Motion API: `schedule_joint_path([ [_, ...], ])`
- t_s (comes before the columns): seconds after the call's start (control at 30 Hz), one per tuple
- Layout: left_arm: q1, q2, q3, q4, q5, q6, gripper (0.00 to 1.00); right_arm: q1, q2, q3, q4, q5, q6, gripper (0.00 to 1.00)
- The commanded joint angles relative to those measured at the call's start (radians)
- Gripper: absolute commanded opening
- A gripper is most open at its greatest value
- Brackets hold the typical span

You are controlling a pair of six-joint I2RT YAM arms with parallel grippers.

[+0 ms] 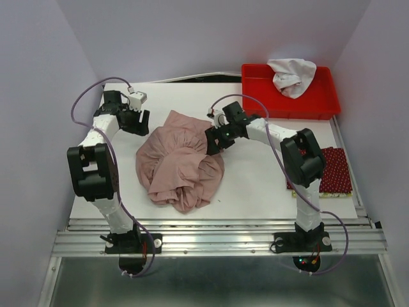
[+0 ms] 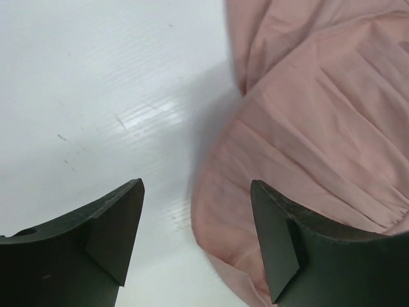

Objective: Fold and stack the skirts
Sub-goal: Flatten the skirt out

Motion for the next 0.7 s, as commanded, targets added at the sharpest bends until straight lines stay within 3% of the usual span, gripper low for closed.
schedule_joint_path([
  [0.0,0.007,0.042,0.055,-0.045,0.108,0.035,0.79,0.009,-0.031,-0.03,0.023,-0.05,0.002,0.76],
  [0.27,0.007,0.102,0.015,-0.053,0.209,0.079,0.76,0.009,-0.09,-0.031,-0.018,-0.113,-0.003,0.75],
  [0.47,0.007,0.128,0.012,-0.065,0.275,0.102,0.61,0.009,-0.133,-0.085,-0.04,-0.098,-0.014,0.75],
  [0.53,0.007,0.133,0.015,-0.059,0.28,0.101,0.61,0.009,-0.147,-0.103,-0.04,-0.093,-0.014,0.75],
  [0.67,0.007,0.131,0.015,-0.021,0.267,0.088,0.7,0.009,-0.163,-0.114,-0.055,-0.095,-0.012,0.76],
])
